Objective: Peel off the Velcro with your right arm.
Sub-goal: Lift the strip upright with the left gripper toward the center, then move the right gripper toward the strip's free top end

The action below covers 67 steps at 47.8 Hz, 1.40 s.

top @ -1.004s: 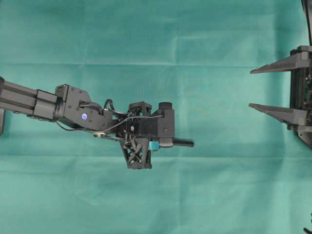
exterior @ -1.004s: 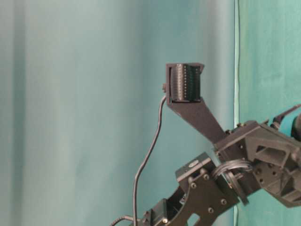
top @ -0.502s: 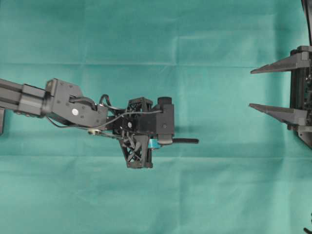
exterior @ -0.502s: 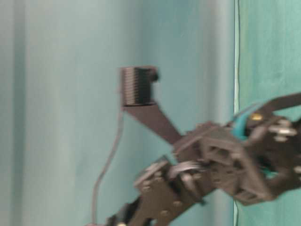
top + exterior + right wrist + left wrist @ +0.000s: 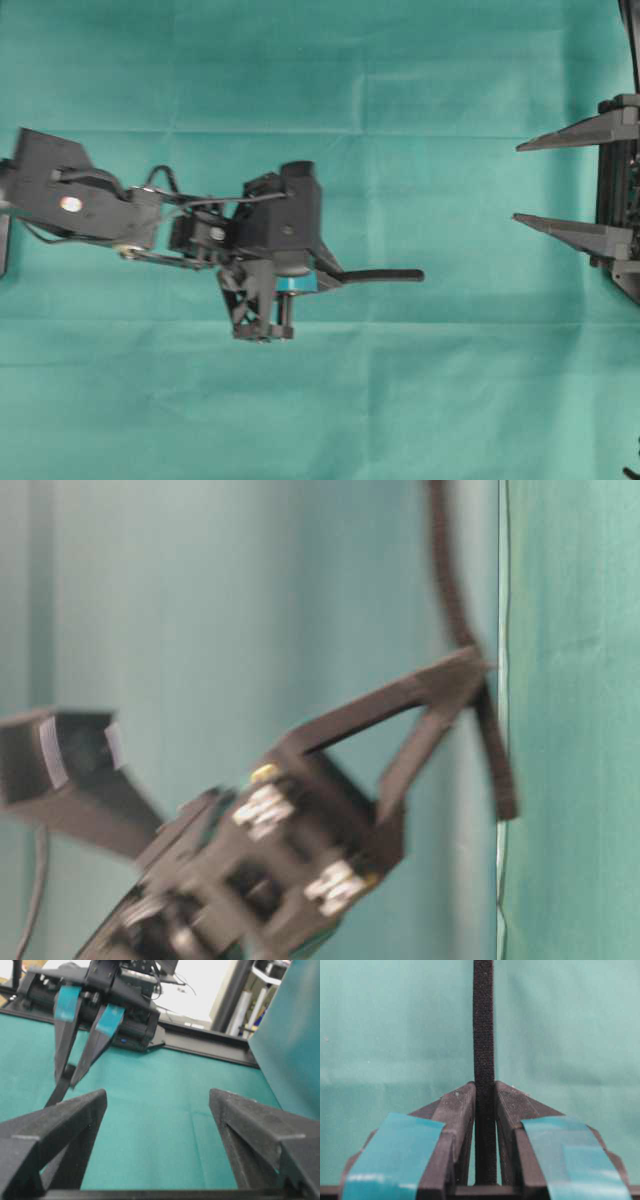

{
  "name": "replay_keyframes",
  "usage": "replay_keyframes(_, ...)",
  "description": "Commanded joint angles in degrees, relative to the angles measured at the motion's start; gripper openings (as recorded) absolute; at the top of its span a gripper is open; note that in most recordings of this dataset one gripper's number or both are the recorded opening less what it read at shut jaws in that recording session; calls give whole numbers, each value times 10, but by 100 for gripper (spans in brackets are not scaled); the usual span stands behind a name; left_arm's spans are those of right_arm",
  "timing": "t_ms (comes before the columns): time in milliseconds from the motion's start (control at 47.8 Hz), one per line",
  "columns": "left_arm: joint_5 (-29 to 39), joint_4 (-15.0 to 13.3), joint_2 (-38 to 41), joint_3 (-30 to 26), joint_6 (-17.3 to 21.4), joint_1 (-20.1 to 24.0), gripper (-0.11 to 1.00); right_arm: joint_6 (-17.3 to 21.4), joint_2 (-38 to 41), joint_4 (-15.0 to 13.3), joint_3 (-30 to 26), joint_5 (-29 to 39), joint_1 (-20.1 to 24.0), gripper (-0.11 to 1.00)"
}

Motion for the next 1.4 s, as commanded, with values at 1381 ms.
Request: replay_keyframes(1381, -216, -5, -178, 161, -177, 63, 10, -292, 323, -17, -180, -139, -4, 62)
